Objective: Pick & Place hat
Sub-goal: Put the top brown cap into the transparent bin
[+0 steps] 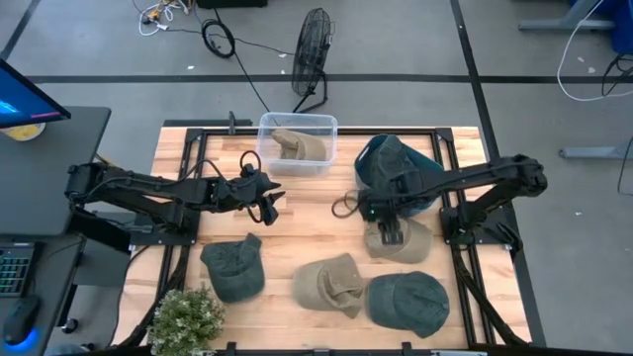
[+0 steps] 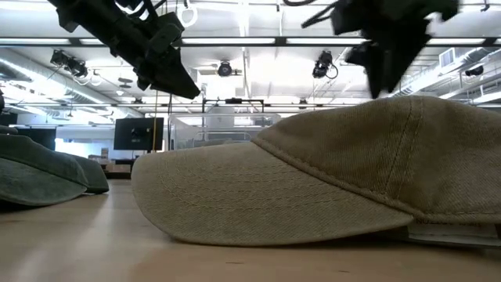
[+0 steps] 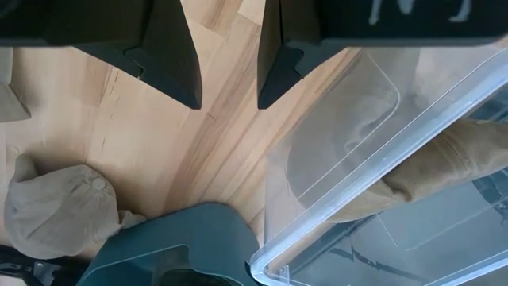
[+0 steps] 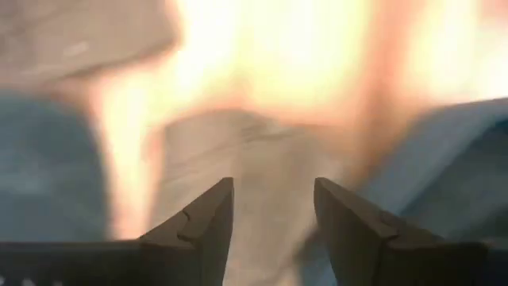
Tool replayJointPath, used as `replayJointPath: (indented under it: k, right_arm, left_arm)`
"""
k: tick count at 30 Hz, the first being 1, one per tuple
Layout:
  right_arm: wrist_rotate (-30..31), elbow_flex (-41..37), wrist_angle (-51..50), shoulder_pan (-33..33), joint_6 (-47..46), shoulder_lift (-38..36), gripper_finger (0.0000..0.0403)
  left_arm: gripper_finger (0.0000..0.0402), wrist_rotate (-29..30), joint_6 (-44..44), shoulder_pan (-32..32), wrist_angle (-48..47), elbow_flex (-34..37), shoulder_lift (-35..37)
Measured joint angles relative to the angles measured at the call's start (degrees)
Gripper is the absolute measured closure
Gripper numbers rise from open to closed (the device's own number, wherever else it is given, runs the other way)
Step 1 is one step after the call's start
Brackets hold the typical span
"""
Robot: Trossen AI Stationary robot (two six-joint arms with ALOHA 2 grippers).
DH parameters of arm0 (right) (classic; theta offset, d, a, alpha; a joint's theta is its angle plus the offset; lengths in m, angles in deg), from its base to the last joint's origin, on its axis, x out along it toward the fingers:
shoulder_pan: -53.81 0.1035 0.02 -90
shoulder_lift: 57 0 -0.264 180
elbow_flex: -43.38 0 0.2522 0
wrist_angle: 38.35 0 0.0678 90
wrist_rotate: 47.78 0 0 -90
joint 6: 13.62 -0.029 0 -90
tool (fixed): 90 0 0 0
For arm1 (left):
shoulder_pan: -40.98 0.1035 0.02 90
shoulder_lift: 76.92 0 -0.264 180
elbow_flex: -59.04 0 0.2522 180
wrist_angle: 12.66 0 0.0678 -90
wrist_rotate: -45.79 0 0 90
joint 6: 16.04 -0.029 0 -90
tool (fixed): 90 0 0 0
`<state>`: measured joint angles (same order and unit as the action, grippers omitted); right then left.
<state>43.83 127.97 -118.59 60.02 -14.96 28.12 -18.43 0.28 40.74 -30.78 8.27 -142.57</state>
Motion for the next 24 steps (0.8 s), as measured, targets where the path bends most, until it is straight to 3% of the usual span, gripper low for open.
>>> replayJointPath:
  k: [10,20,24]
  right_arm:
    - [-6.8,-11.9,2.9,5.6,-5.2,0.1,0.0192]
    - [-4.2,-20.8,12.8,6.2,-3.7,0.1,0.0184]
    - [-4.9,-20.8,13.0,6.4,-3.3,0.1,0.0209]
  left_arm:
    - [0.0275,0.0,1.6,0.0,0.1,0.0,0.0]
    - [0.0275,0.0,2.3,0.0,0.2,0.0,0.0]
    - [0.0275,0.0,2.3,0.0,0.3,0.0,0.0]
